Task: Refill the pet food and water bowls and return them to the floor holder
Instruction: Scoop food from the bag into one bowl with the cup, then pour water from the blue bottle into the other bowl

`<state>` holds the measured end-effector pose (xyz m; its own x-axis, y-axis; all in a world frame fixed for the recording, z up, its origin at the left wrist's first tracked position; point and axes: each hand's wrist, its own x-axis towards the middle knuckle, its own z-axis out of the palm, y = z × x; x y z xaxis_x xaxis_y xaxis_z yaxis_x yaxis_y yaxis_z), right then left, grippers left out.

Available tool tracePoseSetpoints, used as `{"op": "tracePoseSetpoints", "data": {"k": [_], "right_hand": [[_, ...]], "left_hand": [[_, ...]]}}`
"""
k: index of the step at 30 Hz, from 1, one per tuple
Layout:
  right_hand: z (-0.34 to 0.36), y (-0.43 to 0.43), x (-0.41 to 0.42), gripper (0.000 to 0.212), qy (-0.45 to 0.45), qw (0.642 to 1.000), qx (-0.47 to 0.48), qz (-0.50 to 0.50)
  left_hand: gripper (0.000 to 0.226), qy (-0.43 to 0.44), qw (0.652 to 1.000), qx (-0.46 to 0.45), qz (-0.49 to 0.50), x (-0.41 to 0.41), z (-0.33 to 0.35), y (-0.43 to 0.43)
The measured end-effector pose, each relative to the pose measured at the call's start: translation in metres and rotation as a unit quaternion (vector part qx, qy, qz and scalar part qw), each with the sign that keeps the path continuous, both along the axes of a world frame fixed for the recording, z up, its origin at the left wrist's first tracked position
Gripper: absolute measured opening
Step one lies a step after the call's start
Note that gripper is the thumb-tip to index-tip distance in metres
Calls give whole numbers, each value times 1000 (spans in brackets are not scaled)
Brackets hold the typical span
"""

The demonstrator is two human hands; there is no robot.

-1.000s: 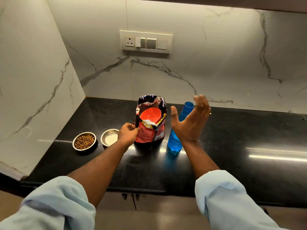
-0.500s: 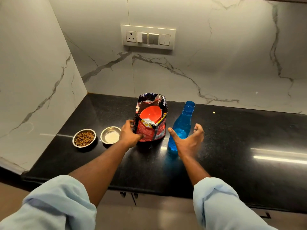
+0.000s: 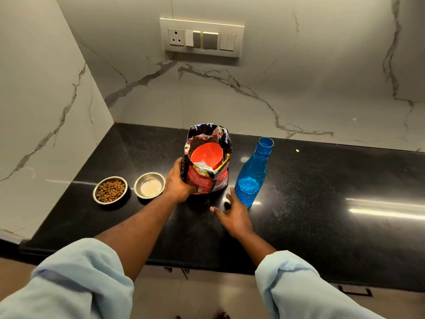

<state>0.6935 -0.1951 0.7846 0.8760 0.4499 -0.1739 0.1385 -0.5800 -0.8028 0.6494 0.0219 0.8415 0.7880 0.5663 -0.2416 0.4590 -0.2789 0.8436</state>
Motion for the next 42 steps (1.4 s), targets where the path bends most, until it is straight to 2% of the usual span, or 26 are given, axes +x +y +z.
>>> {"op": "tracePoseSetpoints", "data": {"k": [5, 10, 24, 31, 35, 40, 42], "right_hand": [[9, 43, 11, 123, -6, 997, 49, -62], [4, 72, 26, 104, -6, 988, 111, -111], [-4, 140, 95, 102, -15, 985, 93, -141], [-2, 162, 120, 95, -29, 981, 115, -152], [-3, 164, 125, 97, -27, 981, 120, -152], [-3, 163, 123, 98, -20, 982, 110, -154], [-2, 161, 117, 106, 2, 981, 96, -169]], "left_hand": [[122, -27, 999, 7, -25, 0, -4, 7], [106, -42, 999, 17, -17, 9, -11, 18], [90, -54, 998, 24, -4, 82, -22, 77], [89, -58, 998, 29, 15, 112, -29, 96], [93, -51, 998, 30, 20, 117, -32, 97], [101, -26, 999, 13, -24, 109, -32, 106], [104, -22, 999, 23, -13, 100, -34, 104]]}}
